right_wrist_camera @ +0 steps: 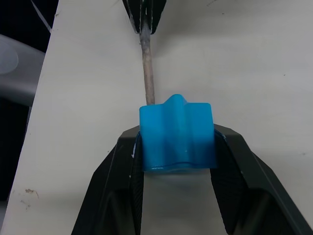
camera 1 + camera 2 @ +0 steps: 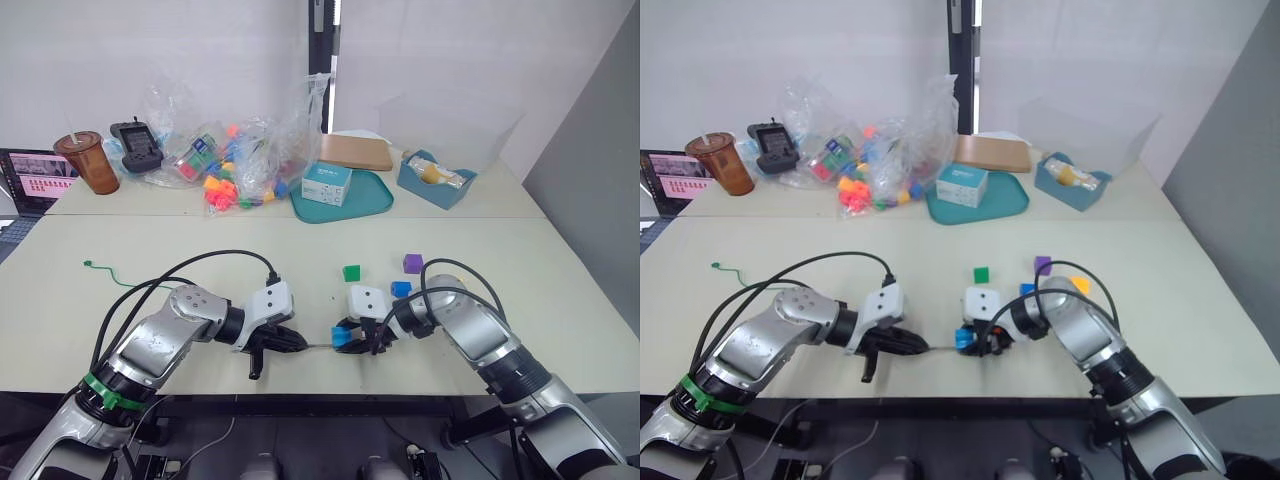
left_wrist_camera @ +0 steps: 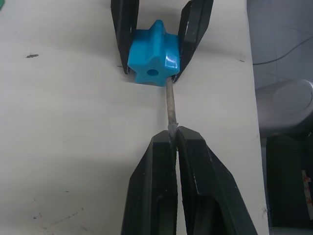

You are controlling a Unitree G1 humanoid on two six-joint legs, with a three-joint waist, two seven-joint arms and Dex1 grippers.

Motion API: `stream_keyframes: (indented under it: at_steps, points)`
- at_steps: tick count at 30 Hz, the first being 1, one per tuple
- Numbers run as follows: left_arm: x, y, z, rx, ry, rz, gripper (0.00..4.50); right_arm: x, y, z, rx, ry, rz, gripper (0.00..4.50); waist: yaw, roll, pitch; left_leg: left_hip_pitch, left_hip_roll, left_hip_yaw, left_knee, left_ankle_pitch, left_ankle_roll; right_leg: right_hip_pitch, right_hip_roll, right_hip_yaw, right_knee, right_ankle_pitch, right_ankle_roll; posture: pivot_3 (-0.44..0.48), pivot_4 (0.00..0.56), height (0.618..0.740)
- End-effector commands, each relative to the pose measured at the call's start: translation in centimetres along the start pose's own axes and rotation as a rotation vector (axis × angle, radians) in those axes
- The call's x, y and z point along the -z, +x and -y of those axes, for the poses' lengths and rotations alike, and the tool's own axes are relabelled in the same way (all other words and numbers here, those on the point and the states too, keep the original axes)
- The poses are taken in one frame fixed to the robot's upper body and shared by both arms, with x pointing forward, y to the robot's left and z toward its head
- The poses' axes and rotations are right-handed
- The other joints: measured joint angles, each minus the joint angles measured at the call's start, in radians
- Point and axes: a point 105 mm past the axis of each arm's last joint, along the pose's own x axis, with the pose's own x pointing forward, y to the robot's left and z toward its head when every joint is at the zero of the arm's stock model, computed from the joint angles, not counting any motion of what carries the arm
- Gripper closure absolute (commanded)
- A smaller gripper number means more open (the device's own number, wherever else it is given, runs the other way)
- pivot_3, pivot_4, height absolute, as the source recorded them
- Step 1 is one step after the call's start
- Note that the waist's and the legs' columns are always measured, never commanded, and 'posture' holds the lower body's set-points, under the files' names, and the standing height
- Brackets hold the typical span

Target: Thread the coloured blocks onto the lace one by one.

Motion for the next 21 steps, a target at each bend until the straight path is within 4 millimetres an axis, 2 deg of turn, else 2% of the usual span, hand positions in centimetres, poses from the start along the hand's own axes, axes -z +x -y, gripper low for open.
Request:
stream_keyframes:
  at_steps: [1,13,21]
  points:
    - [-0.8,-0.5,-0.3,-0.025,0.041,0.012,4.5,0.5,0.4,-0.7,-0.022,0.004,-0.024,3.13,0.001,0.0,0.0,0.0,0.0,0.0,0.0,0.0,0.0,0.0,0.0,0.0,0.0,0.0,0.0,0.0,0.15,0.74]
    - [-0.9,-1.5,-0.5,-0.057,0.037,0.025,4.5,1.1,0.1,-0.6,-0.007,0.019,-0.047,3.13,0.005,0.0,0.0,0.0,0.0,0.0,0.0,0.0,0.0,0.0,0.0,0.0,0.0,0.0,0.0,0.0,0.15,0.74]
    - [-1.3,-0.6,-0.6,-0.056,0.044,0.036,4.5,0.7,0.1,-0.7,-0.01,0.018,-0.042,3.13,0.006,0.0,0.0,0.0,0.0,0.0,0.001,0.0,0.0,0.0,0.0,0.0,0.0,0.0,0.0,0.0,0.15,0.74]
